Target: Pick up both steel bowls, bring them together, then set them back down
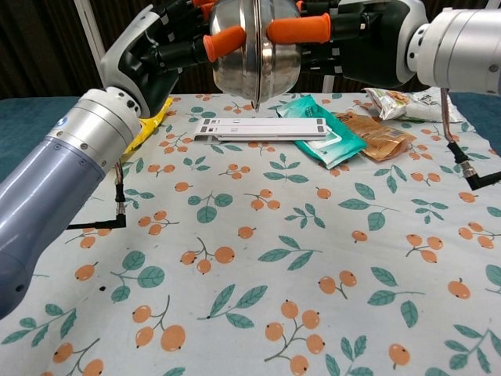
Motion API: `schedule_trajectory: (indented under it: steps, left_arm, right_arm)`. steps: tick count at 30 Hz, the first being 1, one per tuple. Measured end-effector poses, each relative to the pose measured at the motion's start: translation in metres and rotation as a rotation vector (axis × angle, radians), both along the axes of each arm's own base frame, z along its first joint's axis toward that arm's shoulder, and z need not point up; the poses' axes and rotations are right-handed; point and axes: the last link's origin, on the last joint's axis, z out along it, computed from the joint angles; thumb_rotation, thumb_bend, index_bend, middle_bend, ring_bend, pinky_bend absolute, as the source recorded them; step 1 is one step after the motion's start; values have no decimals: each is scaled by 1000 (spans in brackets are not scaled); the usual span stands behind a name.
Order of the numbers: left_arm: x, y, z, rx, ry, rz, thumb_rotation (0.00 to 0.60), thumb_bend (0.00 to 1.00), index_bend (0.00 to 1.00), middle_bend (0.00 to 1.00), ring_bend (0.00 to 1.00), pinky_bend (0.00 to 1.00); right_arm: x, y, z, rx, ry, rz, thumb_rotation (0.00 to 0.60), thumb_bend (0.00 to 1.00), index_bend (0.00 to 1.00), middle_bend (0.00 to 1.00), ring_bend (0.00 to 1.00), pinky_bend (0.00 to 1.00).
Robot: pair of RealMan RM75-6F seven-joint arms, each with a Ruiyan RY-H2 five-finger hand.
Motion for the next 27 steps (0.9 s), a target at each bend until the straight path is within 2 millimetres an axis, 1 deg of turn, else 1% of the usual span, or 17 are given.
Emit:
schedule_trajectory:
  steps: [4,9,15,22,27]
  left_arm:
    - [-7,5,11,32,5,13,600,7,428,210,172,403]
    - [-13,7,18,43,10,29,600,7,428,209,172,403]
    - [-11,4,12,25,14,24,600,7,428,209,172,403]
    - [2,-2,-1,-1,7,0,600,7,428,209,172,402]
    - [6,-3,-6,-5,9,-7,600,7,428,209,172,403]
  right_arm:
    - [-11,-6,9,-26,8,-31,600,124,398,327,377,87]
    - [-15,-7,12,-25,3,-45,600,124,399,328,377,87]
    - [-14,-6,11,-18,13,-35,600,124,399,328,377,87]
    - [-6,1,5,4,15,-8,600,127,399,328,377,87]
    - [-4,4,4,15,22,-1,600,126,399,327,377,87]
